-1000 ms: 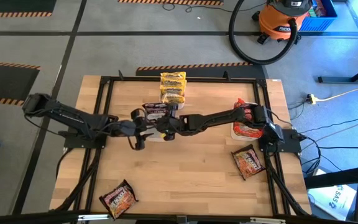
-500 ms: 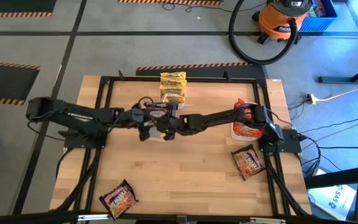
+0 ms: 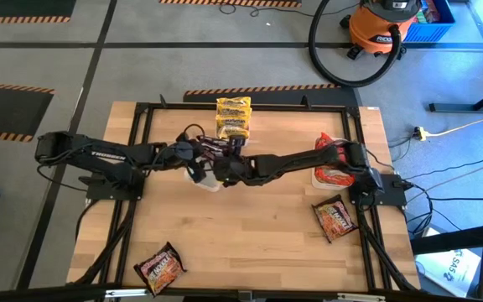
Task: Sort Maruchan noodles
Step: Put the black noodle pack into the bottom left white bin
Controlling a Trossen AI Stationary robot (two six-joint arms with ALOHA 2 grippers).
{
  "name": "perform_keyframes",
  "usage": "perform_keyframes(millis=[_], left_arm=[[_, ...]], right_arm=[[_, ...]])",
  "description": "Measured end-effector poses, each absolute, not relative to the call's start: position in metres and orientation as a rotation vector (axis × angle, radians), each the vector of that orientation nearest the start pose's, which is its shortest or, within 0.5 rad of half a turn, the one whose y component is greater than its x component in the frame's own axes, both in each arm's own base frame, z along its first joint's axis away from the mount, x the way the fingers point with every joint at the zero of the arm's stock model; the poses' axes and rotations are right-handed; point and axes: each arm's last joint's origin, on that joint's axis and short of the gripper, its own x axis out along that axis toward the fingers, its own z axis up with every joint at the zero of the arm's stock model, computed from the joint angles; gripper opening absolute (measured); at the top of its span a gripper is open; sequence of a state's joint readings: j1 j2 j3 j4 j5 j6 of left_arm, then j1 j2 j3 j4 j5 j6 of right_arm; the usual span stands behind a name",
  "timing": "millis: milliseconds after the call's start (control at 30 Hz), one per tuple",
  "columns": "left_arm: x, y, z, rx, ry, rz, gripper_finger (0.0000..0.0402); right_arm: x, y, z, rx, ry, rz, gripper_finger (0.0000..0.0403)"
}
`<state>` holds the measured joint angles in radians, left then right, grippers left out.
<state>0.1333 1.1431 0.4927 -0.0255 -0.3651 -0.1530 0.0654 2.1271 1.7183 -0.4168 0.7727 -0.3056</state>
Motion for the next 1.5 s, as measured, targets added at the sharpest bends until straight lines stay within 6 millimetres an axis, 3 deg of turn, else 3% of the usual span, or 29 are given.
perform_keyframes(millis=[133,233,367,667,967,1167,1500], left_arm=[[0.214,0.042,0.182,-0.062,0.634,0.559,0.0206],[0.216,0.046,0.180,-0.067,0.635,0.578,0.0206],[0.218,0.051,0.176,-0.073,0.642,0.598,0.0206],[0.220,0.053,0.177,-0.077,0.611,0.605,0.0206],[0.222,0.054,0.180,-0.065,0.566,0.656,0.0206],[0.222,0.054,0.181,-0.067,0.560,0.656,0.0206],[0.221,0.043,0.188,-0.058,0.527,0.610,0.0206]], right_arm=[[0.458,0.012,0.235,-0.549,0.878,-0.519,0.0001],[0.457,0.011,0.239,-0.420,0.850,-0.377,0.0001],[0.460,0.002,0.218,-0.330,0.794,-0.239,0.0001],[0.456,-0.032,0.183,-0.286,0.654,-0.188,0.0001],[0.461,-0.022,0.176,-0.417,0.610,-0.091,0.0001],[0.461,-0.041,0.166,-0.531,0.674,-0.220,0.0001],[0.458,-0.042,0.163,-0.548,0.724,-0.251,0.0001]])
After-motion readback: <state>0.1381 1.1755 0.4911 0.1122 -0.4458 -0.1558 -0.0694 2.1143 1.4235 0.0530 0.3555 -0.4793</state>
